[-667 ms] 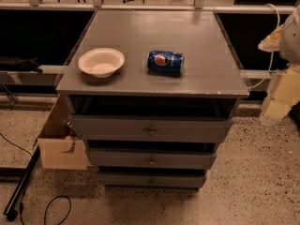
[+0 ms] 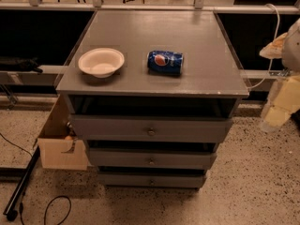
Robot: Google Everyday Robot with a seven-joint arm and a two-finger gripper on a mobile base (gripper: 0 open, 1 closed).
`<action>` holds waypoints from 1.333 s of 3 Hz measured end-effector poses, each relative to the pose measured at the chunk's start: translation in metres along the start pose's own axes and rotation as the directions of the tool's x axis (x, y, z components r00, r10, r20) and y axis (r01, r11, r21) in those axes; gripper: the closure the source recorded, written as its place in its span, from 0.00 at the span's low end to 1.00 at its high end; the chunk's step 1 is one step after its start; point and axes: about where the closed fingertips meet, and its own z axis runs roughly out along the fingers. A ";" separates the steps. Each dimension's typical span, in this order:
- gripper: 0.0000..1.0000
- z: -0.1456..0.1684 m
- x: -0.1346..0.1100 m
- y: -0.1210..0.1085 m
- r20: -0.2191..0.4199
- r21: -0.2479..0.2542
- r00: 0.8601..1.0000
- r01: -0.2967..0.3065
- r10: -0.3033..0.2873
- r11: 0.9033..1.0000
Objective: Open middle drawer
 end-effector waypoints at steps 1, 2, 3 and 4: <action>0.00 0.027 0.015 0.018 0.076 -0.038 0.995 -0.063 0.066 0.997; 0.00 0.043 0.021 0.029 0.121 -0.062 0.988 -0.089 0.096 0.994; 0.00 0.069 0.020 0.038 0.142 -0.098 0.985 -0.089 0.103 0.991; 0.00 0.110 0.021 0.053 0.134 -0.167 0.985 -0.088 0.111 0.982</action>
Offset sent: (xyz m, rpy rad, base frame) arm -0.0258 -0.0052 -0.0770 0.2275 0.0552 -0.0611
